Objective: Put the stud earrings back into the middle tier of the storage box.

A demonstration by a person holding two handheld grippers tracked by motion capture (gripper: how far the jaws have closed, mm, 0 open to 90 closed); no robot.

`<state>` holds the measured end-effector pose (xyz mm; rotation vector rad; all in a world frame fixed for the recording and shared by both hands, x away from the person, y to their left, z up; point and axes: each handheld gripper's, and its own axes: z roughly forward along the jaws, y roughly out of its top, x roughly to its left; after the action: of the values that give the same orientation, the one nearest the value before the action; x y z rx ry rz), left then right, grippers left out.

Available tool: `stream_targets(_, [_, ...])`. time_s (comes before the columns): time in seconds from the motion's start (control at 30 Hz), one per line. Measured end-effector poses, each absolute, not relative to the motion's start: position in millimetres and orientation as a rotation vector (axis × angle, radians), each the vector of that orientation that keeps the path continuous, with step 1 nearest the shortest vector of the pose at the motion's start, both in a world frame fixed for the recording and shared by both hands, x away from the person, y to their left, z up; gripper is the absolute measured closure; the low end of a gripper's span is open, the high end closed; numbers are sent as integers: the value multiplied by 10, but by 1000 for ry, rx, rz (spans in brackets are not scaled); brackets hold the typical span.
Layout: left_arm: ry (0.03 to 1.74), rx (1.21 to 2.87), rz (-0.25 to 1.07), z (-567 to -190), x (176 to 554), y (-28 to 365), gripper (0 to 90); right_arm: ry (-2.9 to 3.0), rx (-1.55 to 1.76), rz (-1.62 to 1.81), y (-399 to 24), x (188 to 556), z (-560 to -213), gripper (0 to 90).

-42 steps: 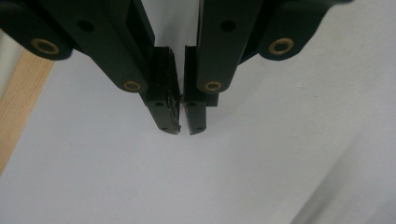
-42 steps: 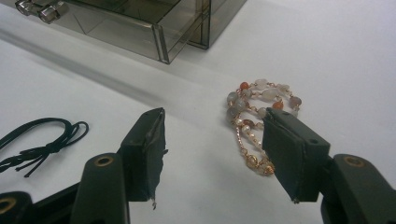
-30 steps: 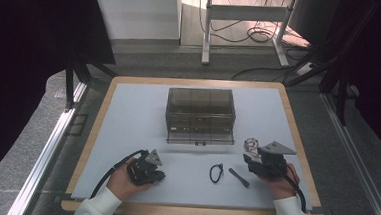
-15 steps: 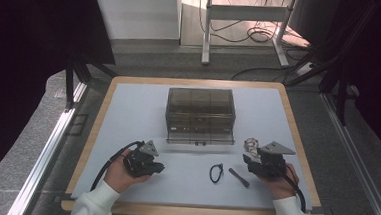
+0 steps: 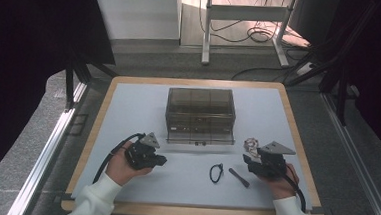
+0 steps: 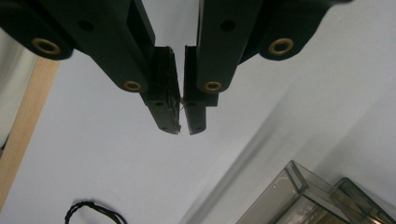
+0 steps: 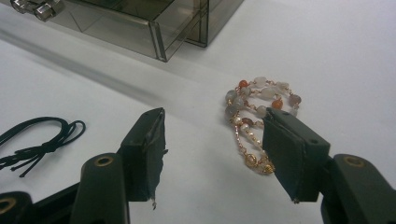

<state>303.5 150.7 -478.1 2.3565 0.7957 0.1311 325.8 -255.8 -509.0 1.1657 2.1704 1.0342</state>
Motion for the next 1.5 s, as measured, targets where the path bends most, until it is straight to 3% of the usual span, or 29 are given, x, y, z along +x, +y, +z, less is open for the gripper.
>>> stream_targets(1.0, [822, 2300, 161, -4488, 3564, 1383, 855, 2171, 1165, 1030, -2559, 3259, -5092, 395])
stream_targets(1.5, [869, 2300, 162, -4554, 3924, 1197, 855, 2165, 1167, 1032, -2576, 3258, -5089, 395])
